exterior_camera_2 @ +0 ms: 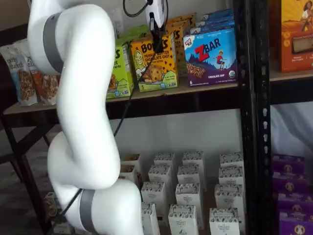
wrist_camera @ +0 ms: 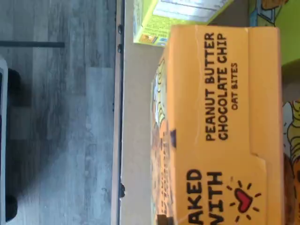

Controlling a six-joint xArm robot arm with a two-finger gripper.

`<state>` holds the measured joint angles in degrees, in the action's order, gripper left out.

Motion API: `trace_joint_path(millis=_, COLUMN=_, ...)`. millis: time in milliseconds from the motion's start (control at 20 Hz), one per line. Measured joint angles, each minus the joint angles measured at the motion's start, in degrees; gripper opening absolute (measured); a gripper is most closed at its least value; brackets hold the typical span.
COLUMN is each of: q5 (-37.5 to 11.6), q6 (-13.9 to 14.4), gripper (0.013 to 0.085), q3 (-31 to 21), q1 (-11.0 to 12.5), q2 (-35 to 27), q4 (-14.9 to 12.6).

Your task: Pick up the orange box on the top shelf, the fifth box from the left

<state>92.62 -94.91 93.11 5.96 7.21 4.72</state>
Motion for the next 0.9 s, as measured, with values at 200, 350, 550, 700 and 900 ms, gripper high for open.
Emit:
trace_joint_path(millis=200, q5=1.21, q6=0.16, gripper=0.033, q3=-0.17, q1=-0.01, q2=1.33, q4=0.4)
trace_joint_path(millis=350, q5=1.62, q6=0.29, gripper=0.033, q3=-1.51, q1=-0.14, q2=3.3, q4=0.2)
trace_joint_path(millis=550, q5=2.93, q6=0.57, gripper=0.033, q3=-2.97, q1=-0.44, q2=5.56, q4=-0.15)
trace_joint_path(millis=700, q5=3.65, q6=1.06, gripper=0.033, q3=-5.12, q1=-0.93, q2=8.14, q4=-0.37)
trace_joint_path(millis=900, q5=4.21, q6=1.55, gripper=0.033, q3=-9.51, q1=-1.46, q2=13.16, q4=-0.73)
